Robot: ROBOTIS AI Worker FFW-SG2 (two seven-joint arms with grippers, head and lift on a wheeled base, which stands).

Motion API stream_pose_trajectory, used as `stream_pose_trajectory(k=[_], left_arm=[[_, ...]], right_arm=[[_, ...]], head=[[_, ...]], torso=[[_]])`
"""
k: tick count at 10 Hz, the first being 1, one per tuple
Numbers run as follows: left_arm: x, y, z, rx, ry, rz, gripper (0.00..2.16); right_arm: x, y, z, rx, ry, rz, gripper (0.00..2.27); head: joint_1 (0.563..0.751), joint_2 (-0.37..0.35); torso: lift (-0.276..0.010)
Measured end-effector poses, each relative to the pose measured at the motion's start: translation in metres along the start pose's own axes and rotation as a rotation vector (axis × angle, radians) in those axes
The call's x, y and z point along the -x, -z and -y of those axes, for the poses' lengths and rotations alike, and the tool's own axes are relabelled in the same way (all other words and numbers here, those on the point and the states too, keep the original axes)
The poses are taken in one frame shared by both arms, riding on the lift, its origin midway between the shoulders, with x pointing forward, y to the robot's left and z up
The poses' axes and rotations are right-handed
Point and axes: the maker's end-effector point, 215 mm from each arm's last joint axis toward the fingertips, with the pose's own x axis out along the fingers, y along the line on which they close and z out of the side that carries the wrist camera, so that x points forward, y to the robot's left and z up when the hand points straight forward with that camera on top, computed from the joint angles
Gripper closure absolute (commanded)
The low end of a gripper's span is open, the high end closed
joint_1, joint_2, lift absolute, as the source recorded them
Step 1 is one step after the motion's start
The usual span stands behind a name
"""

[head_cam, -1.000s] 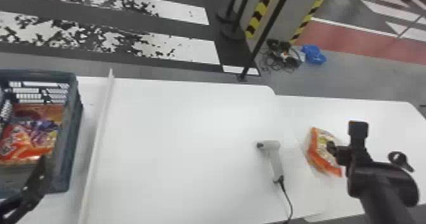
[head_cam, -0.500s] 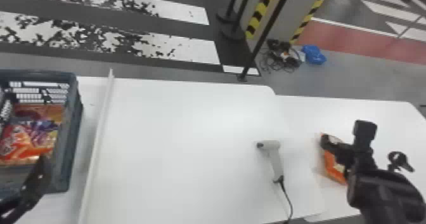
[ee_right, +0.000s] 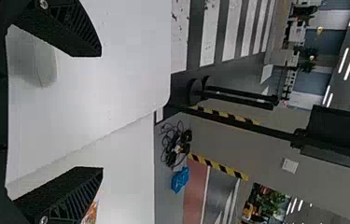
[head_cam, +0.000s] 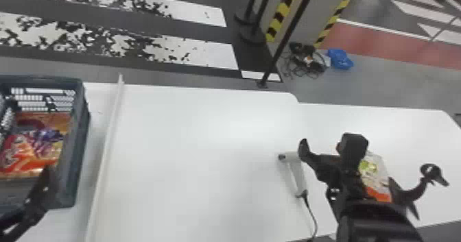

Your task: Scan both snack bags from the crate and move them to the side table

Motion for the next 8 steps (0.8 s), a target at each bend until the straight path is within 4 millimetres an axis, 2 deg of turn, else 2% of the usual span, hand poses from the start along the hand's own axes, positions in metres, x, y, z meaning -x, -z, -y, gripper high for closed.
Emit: stream_pose_trajectory(k=[2,3,6,7,8], left_arm=[[-0.001,0.000,0.003,0.004,0.002,0.002,0.09],[-0.001,0.000,0.005,0.004,0.005,0.001,0.09],[-0.004,0.006,0.015,0.002,0.017,-0.014,0.09],[-0.005,0.007,0.018,0.003,0.020,-0.015,0.10],[-0.006,0.007,0.021,0.004,0.023,-0.015,0.10]], right_arm=[[0.031,-0.014,-0.048,-0.037,-0.060,0.055,0.06],[0.047,-0.020,-0.071,-0.062,-0.083,0.087,0.06],[0.084,-0.050,-0.121,-0.092,-0.090,0.258,0.07],[0.099,-0.053,-0.146,-0.078,-0.095,0.310,0.07],[0.111,-0.046,-0.170,-0.081,-0.132,0.320,0.07]], head=[[0.695,-0.337],[0.695,-0.301],[0.695,-0.219],[0.695,-0.201],[0.695,-0.164]], torso=[[-0.029],[-0.029],[-0.029],[-0.029],[-0.029]])
